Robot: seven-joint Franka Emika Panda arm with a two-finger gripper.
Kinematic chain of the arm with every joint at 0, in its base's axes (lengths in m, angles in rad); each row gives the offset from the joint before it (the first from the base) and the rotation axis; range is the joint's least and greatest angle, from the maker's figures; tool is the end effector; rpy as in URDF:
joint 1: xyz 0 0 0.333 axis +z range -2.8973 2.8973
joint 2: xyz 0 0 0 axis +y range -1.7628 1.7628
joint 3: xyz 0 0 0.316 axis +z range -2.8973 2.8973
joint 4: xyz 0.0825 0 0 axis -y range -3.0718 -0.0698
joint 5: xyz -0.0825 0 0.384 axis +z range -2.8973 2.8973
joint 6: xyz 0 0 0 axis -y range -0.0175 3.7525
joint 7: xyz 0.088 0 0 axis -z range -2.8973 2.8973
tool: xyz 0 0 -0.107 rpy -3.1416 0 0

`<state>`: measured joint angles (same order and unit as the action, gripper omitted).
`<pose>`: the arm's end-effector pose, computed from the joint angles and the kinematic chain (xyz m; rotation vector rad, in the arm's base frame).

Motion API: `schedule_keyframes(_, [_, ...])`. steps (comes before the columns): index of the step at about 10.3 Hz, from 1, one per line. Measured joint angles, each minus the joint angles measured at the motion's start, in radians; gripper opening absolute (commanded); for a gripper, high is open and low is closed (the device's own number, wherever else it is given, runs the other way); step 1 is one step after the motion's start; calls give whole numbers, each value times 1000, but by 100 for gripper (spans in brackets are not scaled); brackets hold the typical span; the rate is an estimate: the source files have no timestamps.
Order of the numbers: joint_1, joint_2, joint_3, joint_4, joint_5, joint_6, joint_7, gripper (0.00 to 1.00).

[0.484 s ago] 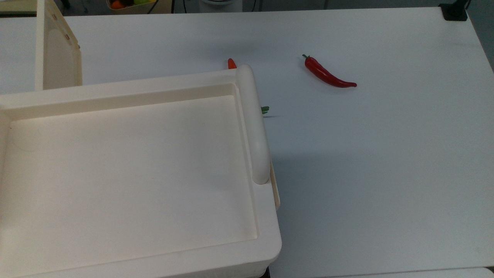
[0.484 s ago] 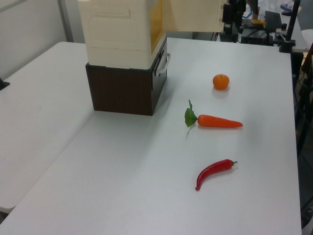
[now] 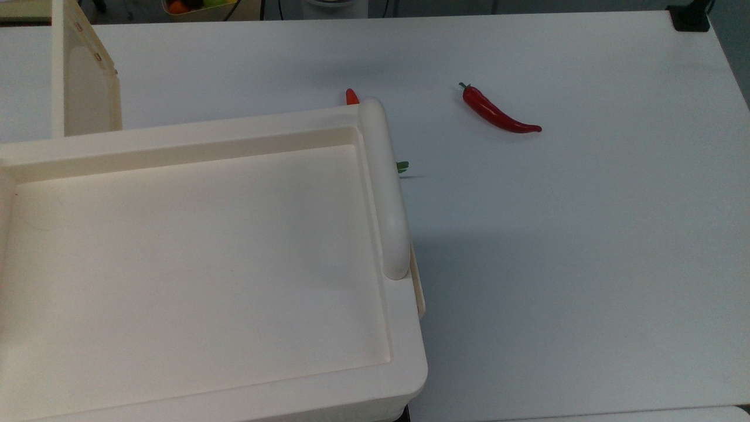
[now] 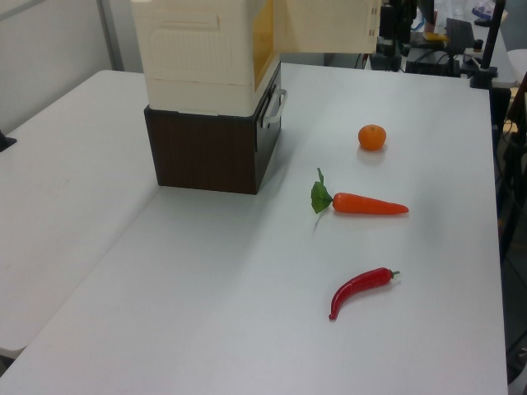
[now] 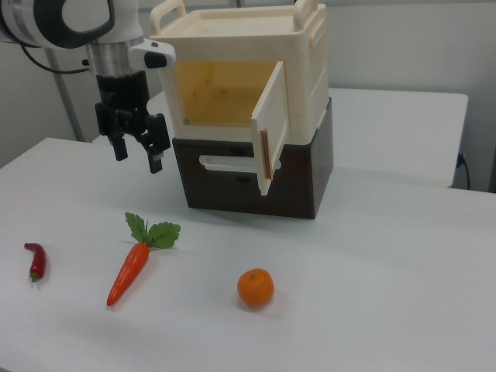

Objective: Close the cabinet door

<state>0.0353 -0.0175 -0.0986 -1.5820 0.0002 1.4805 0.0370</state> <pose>0.5381 -0.0346 0.6213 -3.1319 0.1570 0.1319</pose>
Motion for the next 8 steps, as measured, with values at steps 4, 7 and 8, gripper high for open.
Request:
schedule_keyframes(4, [0, -6, -15, 0, 0, -37, -89, 0])
schedule_keyframes(7, [-1, -13, -64, 2, -2, -41, -306, 0])
schedule_keyframes(8, [-2, -16, -104, 10, -6, -44, -426, 0])
